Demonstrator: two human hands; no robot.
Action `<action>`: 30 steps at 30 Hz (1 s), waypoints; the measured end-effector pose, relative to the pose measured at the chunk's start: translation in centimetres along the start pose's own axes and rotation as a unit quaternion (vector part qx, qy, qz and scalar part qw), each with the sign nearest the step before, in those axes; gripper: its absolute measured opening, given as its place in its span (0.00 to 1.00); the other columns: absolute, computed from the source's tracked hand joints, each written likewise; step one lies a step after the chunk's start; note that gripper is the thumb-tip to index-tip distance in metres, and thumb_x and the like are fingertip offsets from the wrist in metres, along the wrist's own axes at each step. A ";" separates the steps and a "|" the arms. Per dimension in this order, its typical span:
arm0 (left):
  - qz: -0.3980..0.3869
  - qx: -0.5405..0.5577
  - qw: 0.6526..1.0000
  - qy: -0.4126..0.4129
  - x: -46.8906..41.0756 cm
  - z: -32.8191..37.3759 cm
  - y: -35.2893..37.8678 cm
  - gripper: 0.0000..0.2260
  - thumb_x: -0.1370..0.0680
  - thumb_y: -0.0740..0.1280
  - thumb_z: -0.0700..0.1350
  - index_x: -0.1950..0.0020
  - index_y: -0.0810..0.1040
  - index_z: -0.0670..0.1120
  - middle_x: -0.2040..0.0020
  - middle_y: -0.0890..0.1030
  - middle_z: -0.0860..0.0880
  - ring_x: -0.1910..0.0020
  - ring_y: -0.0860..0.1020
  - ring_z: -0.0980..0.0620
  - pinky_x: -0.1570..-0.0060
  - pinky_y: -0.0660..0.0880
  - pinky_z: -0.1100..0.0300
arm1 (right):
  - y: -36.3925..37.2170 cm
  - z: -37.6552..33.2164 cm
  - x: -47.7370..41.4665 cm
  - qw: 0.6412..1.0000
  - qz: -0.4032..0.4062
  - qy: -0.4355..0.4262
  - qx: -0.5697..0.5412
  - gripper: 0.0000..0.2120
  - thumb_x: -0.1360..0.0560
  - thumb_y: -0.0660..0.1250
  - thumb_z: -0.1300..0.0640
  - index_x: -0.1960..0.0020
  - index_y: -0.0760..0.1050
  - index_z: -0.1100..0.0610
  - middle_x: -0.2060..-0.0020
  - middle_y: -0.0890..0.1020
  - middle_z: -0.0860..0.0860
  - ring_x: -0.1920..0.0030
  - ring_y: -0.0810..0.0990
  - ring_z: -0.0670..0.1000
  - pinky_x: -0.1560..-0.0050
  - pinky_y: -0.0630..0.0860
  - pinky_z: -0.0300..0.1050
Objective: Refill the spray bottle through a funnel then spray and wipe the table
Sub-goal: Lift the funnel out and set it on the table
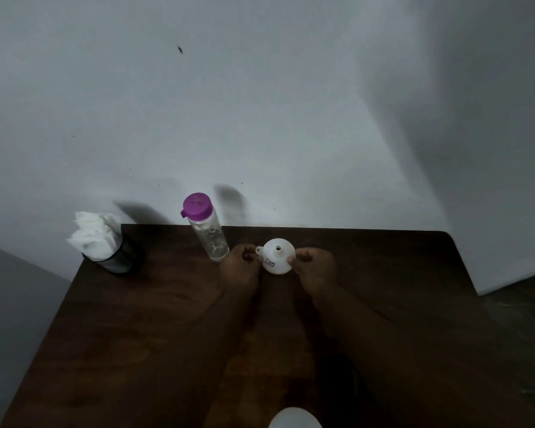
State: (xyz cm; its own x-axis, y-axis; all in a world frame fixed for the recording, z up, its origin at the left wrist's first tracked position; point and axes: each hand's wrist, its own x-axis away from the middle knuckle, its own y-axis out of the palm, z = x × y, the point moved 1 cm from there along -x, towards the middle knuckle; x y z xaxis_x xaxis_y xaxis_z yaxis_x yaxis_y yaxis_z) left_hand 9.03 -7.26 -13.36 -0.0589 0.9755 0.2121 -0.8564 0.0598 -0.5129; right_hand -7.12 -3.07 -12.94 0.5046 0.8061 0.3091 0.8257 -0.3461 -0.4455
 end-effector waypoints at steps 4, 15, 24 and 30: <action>-0.011 -0.028 1.000 0.003 -0.9 -0.2 0.7 0.11 0.24 0.73 0.40 0.43 0.83 0.47 0.51 0.85 0.51 0.53 0.82 0.53 0.49 0.80 0.56 | 1.0 0.8 -1.8 0.999 -0.006 0.004 0.050 0.12 0.31 0.76 0.52 0.49 0.84 0.55 0.55 0.86 0.50 0.56 0.83 0.49 0.50 0.81 0.52; -0.006 -0.074 0.997 0.007 -0.8 0.2 0.7 0.15 0.23 0.71 0.43 0.36 0.82 0.47 0.45 0.86 0.48 0.47 0.83 0.49 0.43 0.79 0.54 | 0.5 0.2 -2.3 0.993 -0.015 -0.021 0.118 0.14 0.28 0.74 0.54 0.44 0.82 0.58 0.52 0.85 0.52 0.50 0.82 0.51 0.52 0.74 0.40; -0.029 -0.062 0.998 0.012 3.6 1.8 -1.6 0.15 0.24 0.73 0.43 0.37 0.82 0.48 0.53 0.85 0.50 0.52 0.83 0.51 0.43 0.80 0.53 | -2.6 0.2 0.6 0.987 -0.010 -0.039 0.156 0.17 0.28 0.75 0.53 0.41 0.81 0.57 0.47 0.84 0.52 0.46 0.81 0.50 0.48 0.71 0.39; -0.053 -0.074 0.995 0.032 8.2 2.8 -3.1 0.14 0.23 0.74 0.45 0.38 0.82 0.49 0.53 0.84 0.52 0.52 0.82 0.55 0.47 0.78 0.59 | -5.7 0.2 4.6 0.985 -0.034 -0.051 0.162 0.15 0.28 0.74 0.54 0.42 0.81 0.56 0.47 0.84 0.52 0.47 0.81 0.49 0.46 0.74 0.39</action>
State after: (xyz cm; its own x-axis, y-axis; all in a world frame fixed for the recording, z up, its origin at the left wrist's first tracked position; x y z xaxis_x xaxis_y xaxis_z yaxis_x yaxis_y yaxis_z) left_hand 9.72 -0.09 -7.70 0.0649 0.9733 0.2203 -0.7705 0.1892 -0.6087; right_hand -9.55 2.70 -9.22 0.4102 0.8714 0.2691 0.7248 -0.1324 -0.6761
